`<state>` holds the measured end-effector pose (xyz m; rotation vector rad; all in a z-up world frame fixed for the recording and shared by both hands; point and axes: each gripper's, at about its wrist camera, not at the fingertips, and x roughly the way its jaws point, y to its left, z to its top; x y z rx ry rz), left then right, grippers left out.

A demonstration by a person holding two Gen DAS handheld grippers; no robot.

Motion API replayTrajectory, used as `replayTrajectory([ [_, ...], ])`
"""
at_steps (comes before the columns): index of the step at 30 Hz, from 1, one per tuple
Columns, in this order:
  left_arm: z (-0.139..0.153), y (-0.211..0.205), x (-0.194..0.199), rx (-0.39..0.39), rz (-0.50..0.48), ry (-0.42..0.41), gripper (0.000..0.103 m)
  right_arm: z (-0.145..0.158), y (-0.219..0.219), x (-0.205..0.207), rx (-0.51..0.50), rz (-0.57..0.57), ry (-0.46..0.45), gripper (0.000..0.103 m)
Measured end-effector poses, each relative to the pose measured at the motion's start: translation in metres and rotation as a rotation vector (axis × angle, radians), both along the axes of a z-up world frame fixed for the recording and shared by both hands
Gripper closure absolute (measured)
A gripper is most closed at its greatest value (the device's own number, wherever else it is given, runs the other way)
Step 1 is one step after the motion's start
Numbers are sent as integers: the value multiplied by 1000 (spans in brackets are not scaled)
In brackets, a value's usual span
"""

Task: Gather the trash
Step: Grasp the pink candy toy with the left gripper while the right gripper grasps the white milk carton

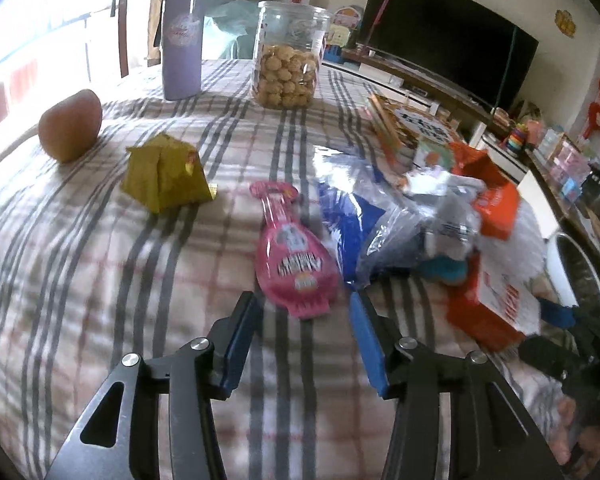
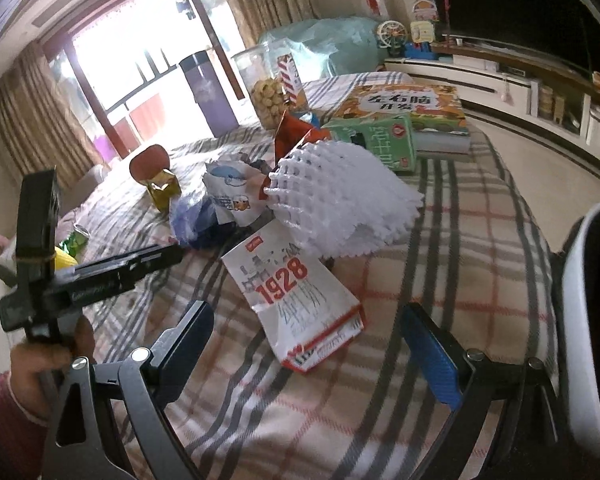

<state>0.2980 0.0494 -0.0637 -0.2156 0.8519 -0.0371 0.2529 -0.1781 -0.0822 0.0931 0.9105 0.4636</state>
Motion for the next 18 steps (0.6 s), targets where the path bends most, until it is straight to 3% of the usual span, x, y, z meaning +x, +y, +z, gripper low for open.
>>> replayTrajectory([
  [6, -10, -4, 19, 43, -5, 6, 56, -6, 9, 9, -29, 9, 18, 9],
  [9, -11, -6, 18, 48, -14, -8, 58, -7, 12, 8, -54, 14, 15, 32],
  [12, -10, -5, 9, 47, -17, -18, 59, -8, 12, 5, -61, 11, 22, 47],
  [18, -8, -3, -30, 9, -31, -28, 59, -5, 4, -14, -31, 4, 22, 47],
])
